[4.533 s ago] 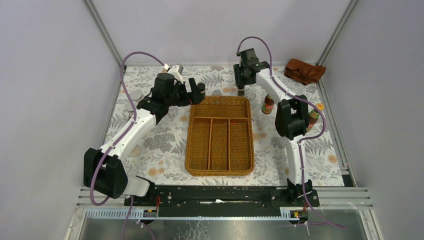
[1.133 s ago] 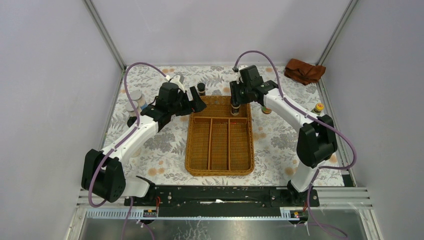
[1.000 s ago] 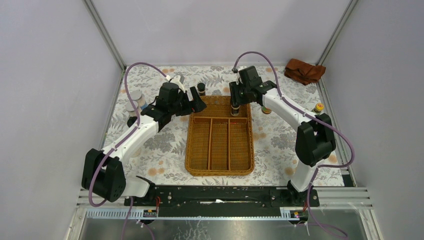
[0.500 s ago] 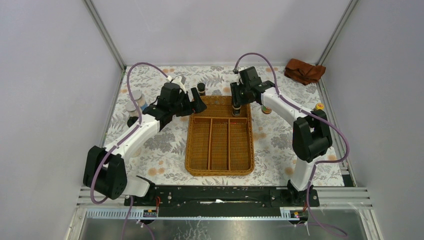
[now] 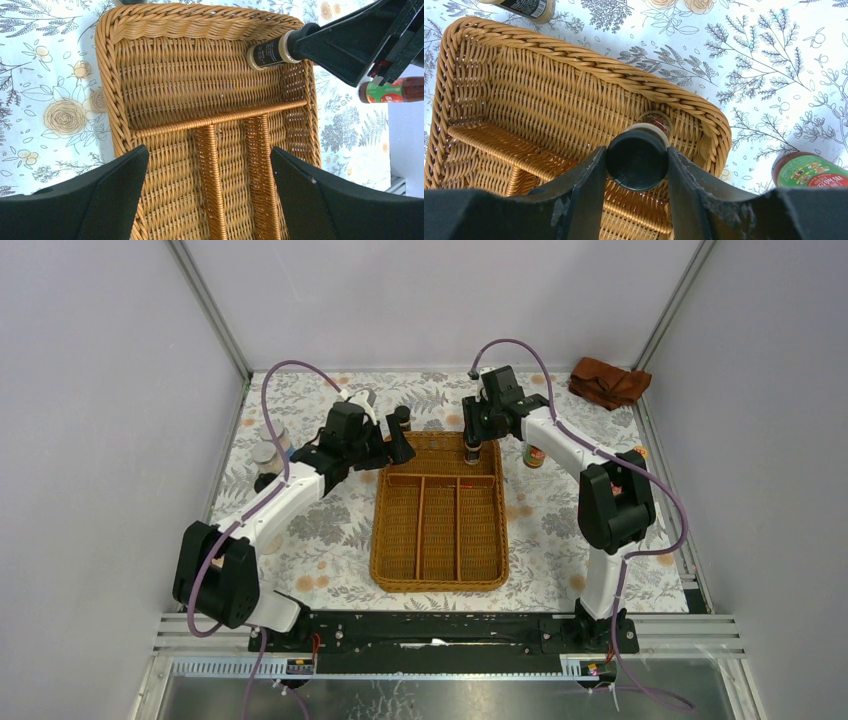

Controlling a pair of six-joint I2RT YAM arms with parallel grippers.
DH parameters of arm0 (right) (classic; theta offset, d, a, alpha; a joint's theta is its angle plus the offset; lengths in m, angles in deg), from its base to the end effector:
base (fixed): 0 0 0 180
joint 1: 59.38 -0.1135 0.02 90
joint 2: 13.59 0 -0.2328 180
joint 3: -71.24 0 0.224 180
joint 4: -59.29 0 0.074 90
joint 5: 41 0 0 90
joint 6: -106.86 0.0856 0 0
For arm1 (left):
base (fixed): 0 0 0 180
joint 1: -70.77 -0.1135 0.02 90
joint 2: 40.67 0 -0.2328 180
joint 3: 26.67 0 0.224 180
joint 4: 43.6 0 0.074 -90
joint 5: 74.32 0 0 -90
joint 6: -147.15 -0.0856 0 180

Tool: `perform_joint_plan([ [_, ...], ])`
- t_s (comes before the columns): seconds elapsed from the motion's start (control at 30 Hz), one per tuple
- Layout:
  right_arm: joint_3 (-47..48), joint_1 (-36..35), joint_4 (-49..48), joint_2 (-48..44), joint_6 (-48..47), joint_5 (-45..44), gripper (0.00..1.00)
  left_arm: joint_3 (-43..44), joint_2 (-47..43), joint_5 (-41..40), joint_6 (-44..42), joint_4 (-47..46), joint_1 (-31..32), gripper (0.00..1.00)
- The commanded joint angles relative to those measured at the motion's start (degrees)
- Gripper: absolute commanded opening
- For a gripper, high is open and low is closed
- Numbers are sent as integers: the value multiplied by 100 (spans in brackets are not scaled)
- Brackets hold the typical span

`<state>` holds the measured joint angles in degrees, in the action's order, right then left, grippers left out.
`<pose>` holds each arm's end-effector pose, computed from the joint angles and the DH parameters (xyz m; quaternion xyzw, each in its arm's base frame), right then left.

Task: Organize the condiment bottles
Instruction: Place the bottle in the storage box.

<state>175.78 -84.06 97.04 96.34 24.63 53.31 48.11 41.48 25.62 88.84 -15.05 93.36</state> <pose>0.3959 0.1890 0.2023 -0.1496 0.9047 0.1442 0.3719 0.3069 -0.1437 0.2225 -0.0311 0.8877 -0.2753 0.3678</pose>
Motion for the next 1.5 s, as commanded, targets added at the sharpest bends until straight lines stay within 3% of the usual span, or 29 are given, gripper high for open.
perform_joint_plan([
  [0.0,276,67,-136,103,-30,184,0,221,126,-140,-167,-44,61,95],
  [0.13,236,87,-136,116,-37,177,0,243,188,-141,-188,-44,58,95],
  [0.2,222,81,-138,121,-30,154,6,256,200,-141,-188,-44,53,95],
  [0.37,210,78,-91,125,-48,147,45,279,227,-134,-204,-52,53,95],
  [0.5,187,78,-73,104,-56,140,64,287,237,-132,-205,-62,53,95],
  [0.7,258,78,-44,65,-98,135,70,310,262,-108,-191,-70,53,95],
  [1.47,1326,53,196,-88,-274,323,71,656,95,-352,-242,125,53,95],
])
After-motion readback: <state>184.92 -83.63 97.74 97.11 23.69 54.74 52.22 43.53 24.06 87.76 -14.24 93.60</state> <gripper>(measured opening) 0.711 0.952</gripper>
